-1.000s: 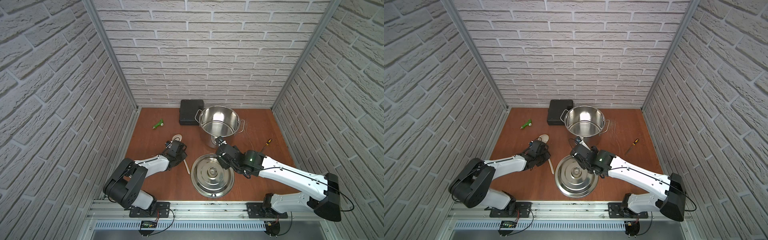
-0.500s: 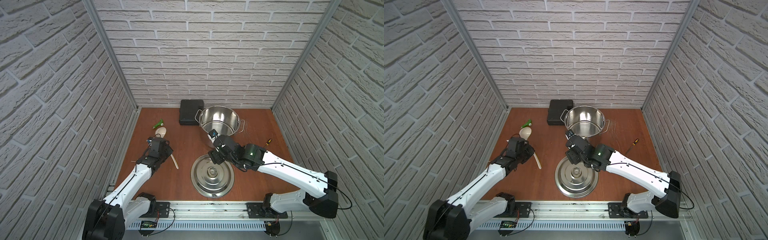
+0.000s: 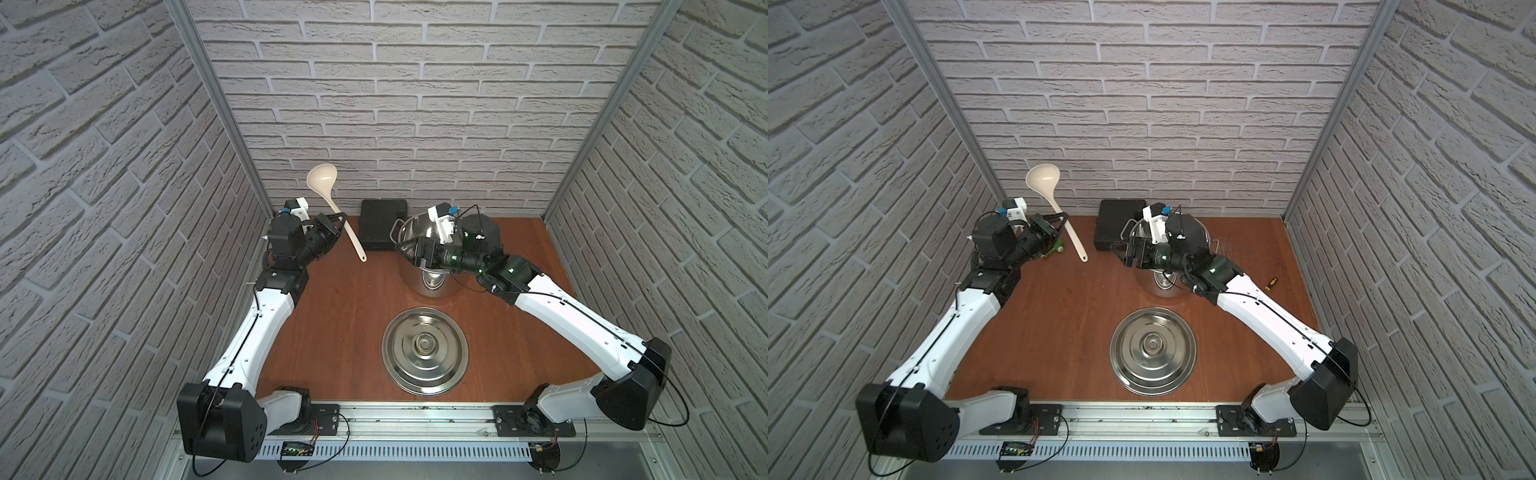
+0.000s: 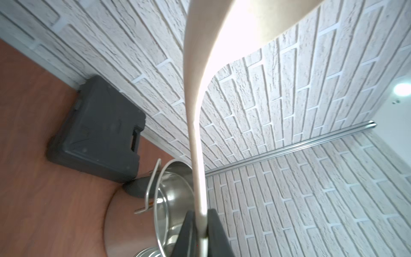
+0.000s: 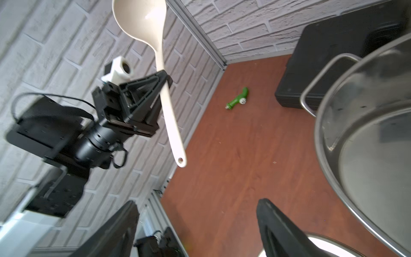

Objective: Stir the soup with a spoon
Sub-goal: Pick up the spoon from the center of the board.

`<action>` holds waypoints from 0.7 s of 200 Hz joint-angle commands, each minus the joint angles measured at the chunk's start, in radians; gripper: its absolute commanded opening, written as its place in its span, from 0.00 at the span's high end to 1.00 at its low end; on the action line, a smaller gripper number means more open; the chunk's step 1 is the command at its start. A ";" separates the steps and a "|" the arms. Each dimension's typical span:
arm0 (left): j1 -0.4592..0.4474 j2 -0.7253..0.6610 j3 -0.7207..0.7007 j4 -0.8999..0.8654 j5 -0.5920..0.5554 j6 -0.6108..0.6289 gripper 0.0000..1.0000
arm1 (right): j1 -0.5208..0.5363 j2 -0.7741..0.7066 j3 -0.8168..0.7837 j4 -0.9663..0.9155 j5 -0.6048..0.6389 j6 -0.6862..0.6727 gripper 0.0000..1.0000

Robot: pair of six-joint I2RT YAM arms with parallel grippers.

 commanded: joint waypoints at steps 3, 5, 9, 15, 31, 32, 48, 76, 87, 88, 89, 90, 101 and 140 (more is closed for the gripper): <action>-0.002 0.022 0.010 0.237 0.083 -0.146 1.00 | -0.001 0.055 0.010 0.273 -0.213 0.172 0.15; -0.002 0.024 0.007 0.251 0.085 -0.156 1.00 | -0.002 0.059 0.012 0.285 -0.222 0.178 0.15; -0.003 0.027 0.000 0.279 0.087 -0.177 1.00 | -0.001 0.068 0.016 0.301 -0.236 0.190 0.16; -0.004 0.032 -0.010 0.312 0.089 -0.203 1.00 | -0.001 0.077 0.018 0.318 -0.251 0.202 0.18; -0.008 0.037 -0.023 0.357 0.090 -0.251 1.00 | 0.001 0.091 0.019 0.304 -0.252 0.199 0.22; -0.009 0.037 -0.023 0.358 0.089 -0.253 1.00 | 0.001 0.091 0.020 0.301 -0.252 0.197 0.22; -0.016 0.035 -0.030 0.384 0.080 -0.286 1.00 | 0.001 0.098 0.022 0.277 -0.254 0.189 0.26; -0.041 0.039 -0.031 0.396 0.079 -0.313 1.00 | 0.011 0.118 0.039 0.327 -0.283 0.204 0.32; -0.050 0.039 -0.037 0.398 0.077 -0.322 1.00 | 0.018 0.129 0.056 0.328 -0.290 0.201 0.33; -0.050 0.038 -0.037 0.398 0.076 -0.323 1.00 | 0.019 0.131 0.059 0.329 -0.290 0.200 0.33; -0.051 0.038 -0.038 0.398 0.075 -0.324 1.00 | 0.019 0.132 0.061 0.329 -0.291 0.200 0.33; -0.052 0.038 -0.038 0.398 0.075 -0.324 1.00 | 0.020 0.134 0.064 0.328 -0.292 0.199 0.33; -0.061 0.036 -0.045 0.399 0.069 -0.330 1.00 | 0.028 0.152 0.089 0.314 -0.300 0.192 0.35; -0.082 0.032 -0.066 0.422 0.058 -0.368 1.00 | 0.036 0.189 0.126 0.320 -0.308 0.201 0.45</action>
